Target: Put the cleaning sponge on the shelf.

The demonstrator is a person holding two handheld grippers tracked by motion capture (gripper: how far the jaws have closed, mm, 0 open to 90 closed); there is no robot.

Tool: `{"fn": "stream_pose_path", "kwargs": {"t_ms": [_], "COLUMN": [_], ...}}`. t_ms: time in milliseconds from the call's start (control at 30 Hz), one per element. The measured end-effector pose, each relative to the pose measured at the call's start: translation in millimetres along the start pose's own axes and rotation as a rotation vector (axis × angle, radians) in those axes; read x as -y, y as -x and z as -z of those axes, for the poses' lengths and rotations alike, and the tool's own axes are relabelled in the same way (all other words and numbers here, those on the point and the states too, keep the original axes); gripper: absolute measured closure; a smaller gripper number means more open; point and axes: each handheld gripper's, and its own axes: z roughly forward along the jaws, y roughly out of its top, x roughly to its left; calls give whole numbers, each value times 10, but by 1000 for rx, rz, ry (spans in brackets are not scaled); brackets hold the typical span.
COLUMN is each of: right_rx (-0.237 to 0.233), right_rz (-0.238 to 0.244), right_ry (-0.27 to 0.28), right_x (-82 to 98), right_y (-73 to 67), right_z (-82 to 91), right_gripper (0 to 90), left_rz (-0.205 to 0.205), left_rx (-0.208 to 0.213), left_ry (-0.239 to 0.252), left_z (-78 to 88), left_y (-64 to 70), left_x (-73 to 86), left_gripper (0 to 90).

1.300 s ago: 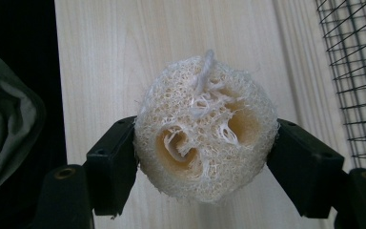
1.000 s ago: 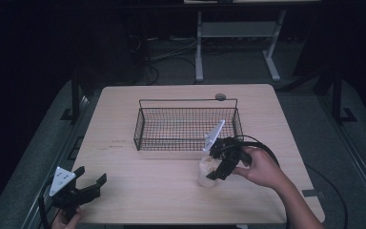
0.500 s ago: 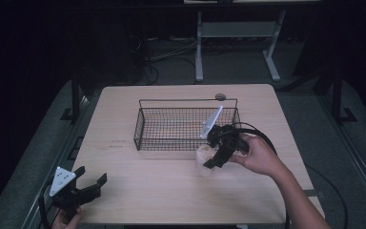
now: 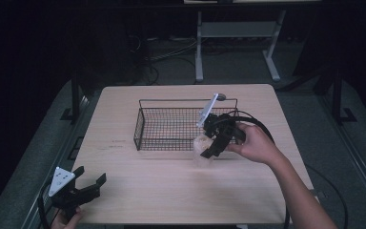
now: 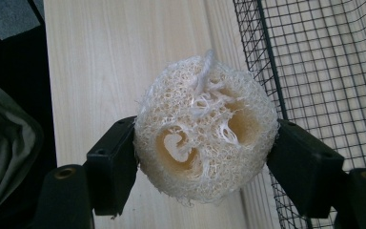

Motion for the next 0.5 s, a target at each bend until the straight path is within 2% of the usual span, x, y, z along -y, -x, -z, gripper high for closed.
{"fn": "stream_pose_path", "kwargs": {"t_ms": [167,500], "right_rx": [8,23], "right_rz": [0,-10], "right_ry": [-16,-14], "right_x": [-53,-178], "right_y": [40,171], "right_z": [23,146], "right_gripper": [279,279], "left_rz": [-3,-1], "left_rx": [1,1], "left_ry": [-2,0], "left_z": [6,5], "left_y": [-4,-2], "left_x": [-2,-4], "left_gripper": [138,138]}}
